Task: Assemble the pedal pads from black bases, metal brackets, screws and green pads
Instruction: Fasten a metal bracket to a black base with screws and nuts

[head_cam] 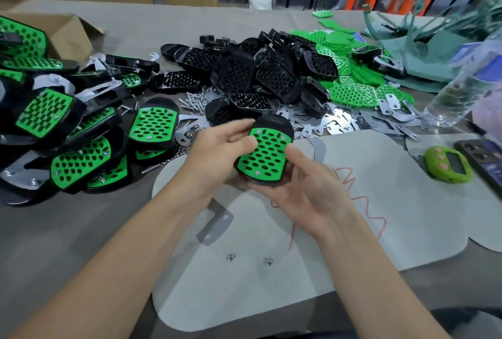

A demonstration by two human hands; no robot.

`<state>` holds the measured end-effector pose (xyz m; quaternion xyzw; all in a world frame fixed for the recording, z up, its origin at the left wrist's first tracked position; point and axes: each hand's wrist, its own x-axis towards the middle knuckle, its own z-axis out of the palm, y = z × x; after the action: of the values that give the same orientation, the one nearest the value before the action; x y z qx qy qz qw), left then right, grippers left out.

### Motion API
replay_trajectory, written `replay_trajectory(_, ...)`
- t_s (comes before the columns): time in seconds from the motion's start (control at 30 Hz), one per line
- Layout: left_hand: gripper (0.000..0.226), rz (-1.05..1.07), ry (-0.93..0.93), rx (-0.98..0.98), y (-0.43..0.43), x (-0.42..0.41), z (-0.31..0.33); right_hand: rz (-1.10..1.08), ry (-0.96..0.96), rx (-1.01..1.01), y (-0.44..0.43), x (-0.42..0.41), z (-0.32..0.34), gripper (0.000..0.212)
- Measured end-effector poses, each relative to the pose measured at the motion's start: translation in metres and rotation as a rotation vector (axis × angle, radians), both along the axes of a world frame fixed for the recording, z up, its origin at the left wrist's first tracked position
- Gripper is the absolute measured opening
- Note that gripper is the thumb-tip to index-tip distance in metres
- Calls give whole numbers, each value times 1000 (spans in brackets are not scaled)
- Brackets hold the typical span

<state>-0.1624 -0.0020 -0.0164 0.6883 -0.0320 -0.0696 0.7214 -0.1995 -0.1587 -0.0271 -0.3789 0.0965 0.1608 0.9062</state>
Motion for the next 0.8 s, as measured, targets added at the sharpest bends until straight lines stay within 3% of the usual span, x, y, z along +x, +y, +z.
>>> replay_trajectory(0.1, 37, -100, 83, -142, 1, 0, -2, -42, 7, 17, 0, -1, 0, 49)
replay_trajectory(0.23, 46, -51, 28, -183, 6, 1, -2, -99, -16, -37, 5, -3, 1, 36)
replay_trajectory(0.4, 23, 105, -88, -86, 5, -3, 4, -99, -9, -124, 9, -1, 5, 31)
replay_trajectory(0.53, 23, 222, -142, -47, 16, 0, 18, 64, -110, -224, 16, 7, 18, 28)
replay_trajectory(0.8, 26, 506, -214, 181, 86, 21, 51, 1, -333, -630, 91, 64, 54, 20)
